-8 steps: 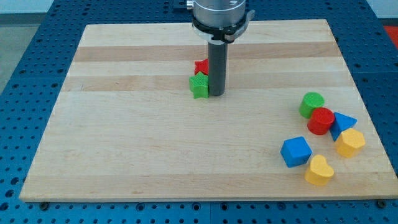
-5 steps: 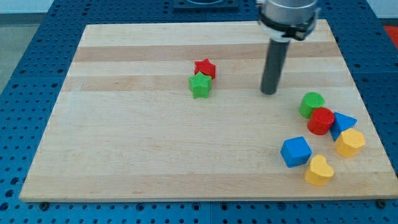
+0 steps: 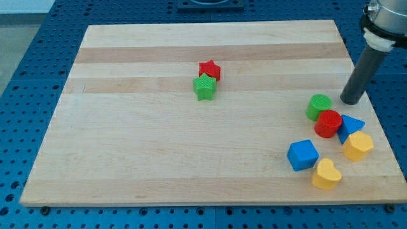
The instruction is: Push the yellow hexagon to the bottom of the red circle
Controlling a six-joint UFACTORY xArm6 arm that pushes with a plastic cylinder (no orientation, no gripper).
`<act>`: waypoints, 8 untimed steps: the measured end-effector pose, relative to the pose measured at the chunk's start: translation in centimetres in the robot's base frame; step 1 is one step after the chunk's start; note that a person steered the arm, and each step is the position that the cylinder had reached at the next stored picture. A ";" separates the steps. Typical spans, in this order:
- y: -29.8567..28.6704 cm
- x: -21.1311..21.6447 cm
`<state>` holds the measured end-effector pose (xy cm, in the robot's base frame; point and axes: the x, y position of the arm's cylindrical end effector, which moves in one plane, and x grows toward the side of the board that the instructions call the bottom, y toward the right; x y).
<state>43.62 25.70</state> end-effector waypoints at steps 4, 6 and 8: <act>8.0 3.3; 7.6 7.7; 2.6 9.9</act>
